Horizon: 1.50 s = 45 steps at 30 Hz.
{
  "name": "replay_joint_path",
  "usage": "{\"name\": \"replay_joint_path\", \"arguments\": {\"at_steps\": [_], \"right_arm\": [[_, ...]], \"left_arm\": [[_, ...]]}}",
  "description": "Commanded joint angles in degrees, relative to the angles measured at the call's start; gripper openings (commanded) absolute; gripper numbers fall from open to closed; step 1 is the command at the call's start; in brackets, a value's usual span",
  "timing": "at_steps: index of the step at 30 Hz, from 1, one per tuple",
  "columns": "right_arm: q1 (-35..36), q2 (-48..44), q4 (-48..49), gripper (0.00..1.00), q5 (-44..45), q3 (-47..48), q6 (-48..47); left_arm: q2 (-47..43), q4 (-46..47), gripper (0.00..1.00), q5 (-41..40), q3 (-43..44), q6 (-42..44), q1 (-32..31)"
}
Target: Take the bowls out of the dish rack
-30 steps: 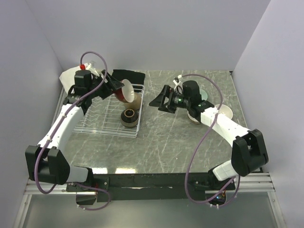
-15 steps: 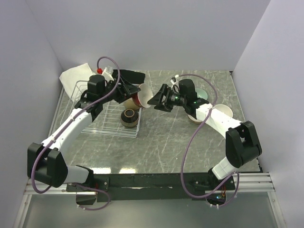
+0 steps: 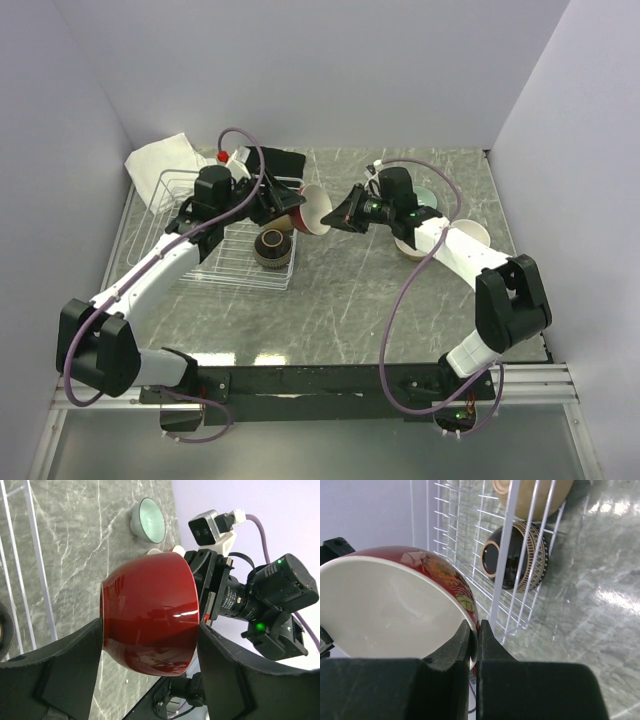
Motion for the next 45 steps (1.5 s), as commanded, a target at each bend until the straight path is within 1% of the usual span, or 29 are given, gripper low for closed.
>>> {"name": "replay_joint_path", "arguments": {"at_steps": [1,2,3,4,5,7,8,9,10,11,12,13,14,16,17,18,21,25,28,34,37,38,39,45], "right_arm": [[0.21,-3.86,-6.18,0.00,2.87,1.92,-6.39],[0.03,-4.82,-8.04,0.00,4.02,2.36,-8.13],[-0.32,-5.35,-10.06,0.00,5.33,2.80,-9.28],[-0.93,-5.79,-14.34,0.00,7.87,3.15,-11.38],[-1.37,-6.84,-16.30,0.00,9.29,3.85,-12.45],[-2.51,-7.99,-21.82,0.00,12.54,4.38,-15.43],[-2.95,-9.13,-23.51,0.00,15.77,4.90,-16.40],[-3.31,-9.57,-25.18,0.00,17.81,5.17,-17.28],[-4.01,-10.27,-28.50,0.00,19.57,5.52,-18.69],[-5.32,-10.54,-29.84,0.00,22.37,5.96,-19.40],[-6.29,-10.80,-32.29,0.00,23.53,6.14,-20.10],[-7.25,-11.24,-33.36,0.00,24.76,6.31,-21.06],[-9.27,-11.33,-34.41,0.00,27.30,6.58,-21.59],[-11.30,-11.25,-36.96,0.00,29.42,7.02,-22.74],[-13.40,-10.99,-37.84,0.00,30.21,7.80,-23.00],[-14.20,-10.72,-39.42,0.00,31.79,8.16,-23.27],[-17.53,-9.32,-41.19,0.00,34.86,9.56,-23.71],[-20.44,-6.95,-41.98,0.00,37.77,10.27,-23.62],[-22.46,-5.01,-41.81,0.00,38.04,10.97,-23.27],[-23.79,-1.06,-40.85,0.00,38.22,10.89,-23.09],[-24.23,-0.27,-38.65,0.00,38.31,8.44,-22.92],[-24.23,0.09,-38.29,0.00,37.87,8.08,-22.83],[-25.71,0.53,-38.03,0.00,37.08,7.90,-22.74],[-26.86,3.16,-36.62,0.00,35.33,6.23,-22.57]], "left_arm": [[-2.97,2.43,0.23,-3.69,0.92,4.22,-0.77],[-3.23,0.77,0.40,-4.40,1.18,5.27,-0.85],[-3.32,0.23,0.49,-5.19,1.79,7.63,-0.85],[-3.58,-1.86,0.60,-6.93,2.14,8.79,-0.85],[-3.67,-2.92,0.77,-7.82,2.50,9.93,-0.85],[-4.46,-5.83,0.87,-10.71,3.11,13.44,-0.85],[-5.16,-6.71,0.96,-11.69,3.11,14.67,-0.85],[-5.60,-8.19,0.99,-13.00,3.20,17.12,-0.85],[-6.04,-9.17,0.99,-15.28,3.29,18.36,-0.85],[-6.74,-9.96,1.00,-16.78,3.20,19.68,-0.85],[-7.27,-11.71,0.99,-18.19,3.12,22.31,-0.94],[-7.54,-12.42,0.99,-21.07,3.03,23.46,-0.85],[-8.41,-13.04,0.99,-22.58,2.59,25.56,-0.85],[-9.21,-14.61,0.99,-24.78,2.06,27.42,-0.85],[-9.91,-15.06,1.00,-25.05,1.62,28.73,-0.85],[-10.17,-15.50,1.00,-26.71,1.36,29.36,-0.85],[-11.32,-16.82,1.00,-28.31,0.30,30.85,-0.94],[-12.90,-17.35,0.99,-29.63,-1.36,31.73,-0.85],[-13.60,-17.52,0.99,-29.45,-2.07,32.09,-0.85],[-14.48,-17.79,0.99,-29.27,-2.86,32.97,-0.85],[-14.83,-18.05,0.99,-29.63,-3.04,33.41,-0.94],[-15.10,-18.05,1.00,-29.63,-3.30,33.49,-0.85],[-15.01,-18.05,0.99,-29.54,-3.30,33.58,-0.94],[-15.36,-18.32,0.99,-29.19,-3.83,33.93,-0.85]]}}
